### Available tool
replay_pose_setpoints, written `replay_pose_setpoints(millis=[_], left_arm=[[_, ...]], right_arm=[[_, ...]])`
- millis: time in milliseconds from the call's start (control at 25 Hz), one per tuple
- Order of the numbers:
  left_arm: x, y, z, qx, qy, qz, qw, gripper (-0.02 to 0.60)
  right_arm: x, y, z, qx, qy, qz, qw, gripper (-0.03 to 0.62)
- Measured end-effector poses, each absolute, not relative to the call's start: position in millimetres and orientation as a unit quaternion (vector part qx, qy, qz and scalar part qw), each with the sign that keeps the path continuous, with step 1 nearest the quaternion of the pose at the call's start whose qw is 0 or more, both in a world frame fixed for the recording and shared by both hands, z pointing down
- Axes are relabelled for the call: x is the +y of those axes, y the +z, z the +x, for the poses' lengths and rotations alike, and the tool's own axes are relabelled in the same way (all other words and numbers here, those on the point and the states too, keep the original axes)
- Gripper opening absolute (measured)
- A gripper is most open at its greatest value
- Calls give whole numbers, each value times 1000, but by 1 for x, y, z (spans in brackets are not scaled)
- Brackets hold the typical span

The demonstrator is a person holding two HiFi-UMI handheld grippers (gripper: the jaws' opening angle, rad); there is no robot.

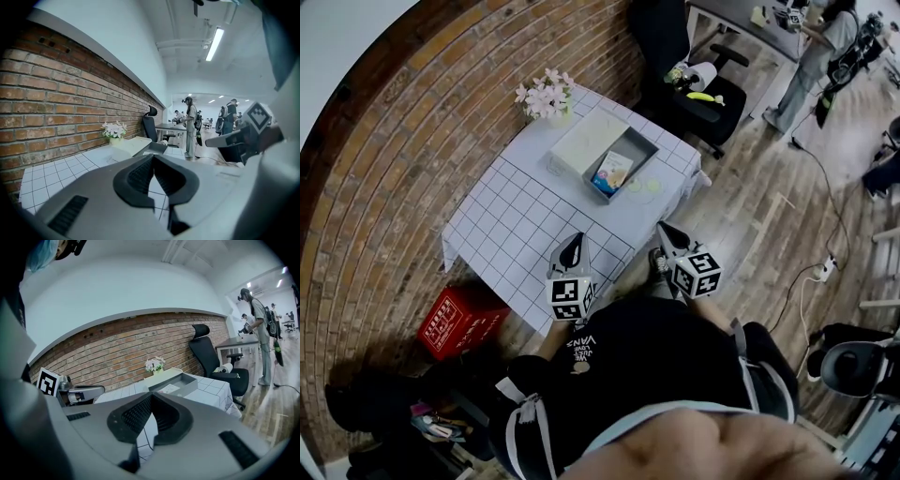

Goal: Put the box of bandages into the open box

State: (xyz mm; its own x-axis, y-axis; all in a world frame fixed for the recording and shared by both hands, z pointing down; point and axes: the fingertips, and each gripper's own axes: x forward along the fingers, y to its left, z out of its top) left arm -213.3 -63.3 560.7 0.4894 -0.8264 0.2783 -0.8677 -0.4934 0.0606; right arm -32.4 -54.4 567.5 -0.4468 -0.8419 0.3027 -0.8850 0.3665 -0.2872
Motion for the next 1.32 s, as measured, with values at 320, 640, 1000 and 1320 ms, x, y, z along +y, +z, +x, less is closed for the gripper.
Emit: replay_pose_setpoints(millis=[320, 640, 1000, 1320], left_arm=[[-55, 558, -217, -492, 105, 859, 94, 12], [-50, 556, -220, -493, 103, 859, 96, 12], [-45, 556, -212, -484, 97, 864, 99, 12], [-41, 564, -210, -482, 101, 863, 109, 12]], right_arm=[[-48, 569, -40, -829, 204, 516, 66, -3], [-42, 569, -42, -829, 199, 517, 73, -3], [-40, 569, -42, -828, 196, 520, 72, -3], [-38, 572, -41, -827, 195, 523, 69, -3]])
